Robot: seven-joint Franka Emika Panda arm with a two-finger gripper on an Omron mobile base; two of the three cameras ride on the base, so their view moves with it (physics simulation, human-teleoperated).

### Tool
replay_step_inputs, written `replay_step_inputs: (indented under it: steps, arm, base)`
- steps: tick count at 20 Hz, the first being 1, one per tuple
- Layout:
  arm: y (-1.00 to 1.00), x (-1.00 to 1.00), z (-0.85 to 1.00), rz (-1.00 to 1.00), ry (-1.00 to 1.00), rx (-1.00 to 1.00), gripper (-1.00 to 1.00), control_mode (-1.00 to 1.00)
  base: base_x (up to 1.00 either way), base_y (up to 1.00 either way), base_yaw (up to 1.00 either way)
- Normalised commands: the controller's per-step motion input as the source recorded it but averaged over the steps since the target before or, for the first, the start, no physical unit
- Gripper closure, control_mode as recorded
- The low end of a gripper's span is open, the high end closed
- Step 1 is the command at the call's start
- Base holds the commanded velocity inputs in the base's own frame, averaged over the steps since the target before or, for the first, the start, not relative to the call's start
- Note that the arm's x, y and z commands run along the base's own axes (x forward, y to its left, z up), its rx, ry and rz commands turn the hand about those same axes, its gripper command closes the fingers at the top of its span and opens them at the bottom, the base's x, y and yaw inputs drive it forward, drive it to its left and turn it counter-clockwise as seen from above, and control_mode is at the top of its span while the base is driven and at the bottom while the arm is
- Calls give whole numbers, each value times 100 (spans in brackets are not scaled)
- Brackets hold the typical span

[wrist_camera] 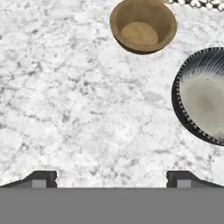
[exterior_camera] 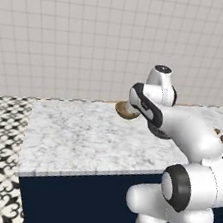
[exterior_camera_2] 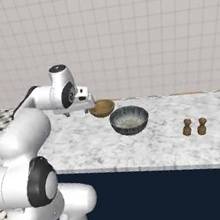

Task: Pick up the bowls on the counter and stack them on top of one another in the open cabinet. Place the smaller bowl on top of the larger bowl.

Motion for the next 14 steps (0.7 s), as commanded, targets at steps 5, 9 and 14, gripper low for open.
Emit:
replay_step_inputs:
  steps: [5,9,14]
  arm:
    - [-2,100,-55,7,5,-5,-100,-100]
    - [0,100,-33,4,15,-1,-100,-100]
    - [1,73,-52,6,11,-6,-100,-100]
  base:
    - [0,0,0]
    - [0,0,0]
    - [0,0,0]
